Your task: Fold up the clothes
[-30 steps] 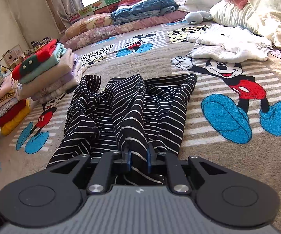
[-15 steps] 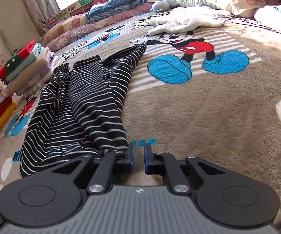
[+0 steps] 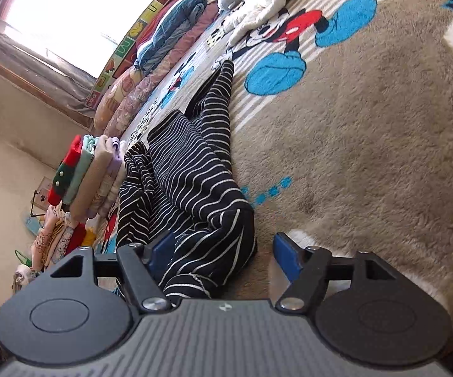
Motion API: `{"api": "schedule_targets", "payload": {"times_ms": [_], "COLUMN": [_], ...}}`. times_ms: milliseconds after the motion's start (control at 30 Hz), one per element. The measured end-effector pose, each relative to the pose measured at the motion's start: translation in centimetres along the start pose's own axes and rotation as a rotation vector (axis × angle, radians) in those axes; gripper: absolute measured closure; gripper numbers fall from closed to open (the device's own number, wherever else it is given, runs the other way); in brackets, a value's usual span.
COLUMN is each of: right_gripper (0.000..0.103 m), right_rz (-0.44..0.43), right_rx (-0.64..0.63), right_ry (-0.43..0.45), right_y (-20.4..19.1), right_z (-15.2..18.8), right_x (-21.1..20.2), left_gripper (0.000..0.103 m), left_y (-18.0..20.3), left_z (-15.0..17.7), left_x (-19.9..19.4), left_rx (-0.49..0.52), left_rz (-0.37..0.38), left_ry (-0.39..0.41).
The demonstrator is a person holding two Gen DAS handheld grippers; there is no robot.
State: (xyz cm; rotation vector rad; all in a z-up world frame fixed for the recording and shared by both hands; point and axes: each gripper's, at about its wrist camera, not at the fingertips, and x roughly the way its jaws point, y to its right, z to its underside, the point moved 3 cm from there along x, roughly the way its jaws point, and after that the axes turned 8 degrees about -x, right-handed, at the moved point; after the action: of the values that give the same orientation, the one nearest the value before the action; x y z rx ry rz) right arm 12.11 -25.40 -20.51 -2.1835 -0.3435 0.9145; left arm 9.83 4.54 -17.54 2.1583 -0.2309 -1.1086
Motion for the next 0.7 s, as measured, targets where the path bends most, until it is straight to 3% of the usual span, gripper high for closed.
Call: {"api": "schedule_targets", "payload": {"times_ms": [33,67,133,233,333,400,433,700], "right_gripper": [0.037,0.041,0.072,0.09,0.091,0.091,0.096,0.094], "right_rz": [-0.006,-0.013,-0.028,-0.028,-0.022,0.017,0.036,0.067], "right_rx": [0.015,0.023,0.021,-0.047,-0.09,-0.124,-0.142,-0.231], "right_ry": [-0.009,-0.019,-0.06,-0.086,-0.059,-0.086,-0.102,-0.085], "right_y": [-0.1,-0.4,-0.9,-1.8,-2.2,-1.8,-1.4,-1.4], "right_z": [0.4,0.8,1.8,3.0,2.9,3.1,3.4,4.2], "right_x": [0.4,0.8,1.5,1.6,0.2,0.2,0.5,-1.0], "left_gripper": [0.058,0.073,0.091,0.099,0.099,0.099,0.1,0.093], "left_y": [-0.1,-0.1,0.1,0.5,0.3,-0.5,-0.9,-1.3], "left_z": [0.1,0.4,0.8,1.1,1.4,2.0,2.4,3.5], "left_x": [0.6,1.1,1.3,0.6,-0.5,-0.1,0.3,-0.3], "left_rx": [-0.016,-0.024,-0.034,-0.038,-0.029,-0.036,-0.04,-0.009], "left_rz": [-0.003,0.001,0.008,0.016,-0.007,-0.042,-0.062,-0.121], "left_ry": [-0.013,-0.015,-0.004,0.031,0.022,-0.011,-0.029,-0.082]}}
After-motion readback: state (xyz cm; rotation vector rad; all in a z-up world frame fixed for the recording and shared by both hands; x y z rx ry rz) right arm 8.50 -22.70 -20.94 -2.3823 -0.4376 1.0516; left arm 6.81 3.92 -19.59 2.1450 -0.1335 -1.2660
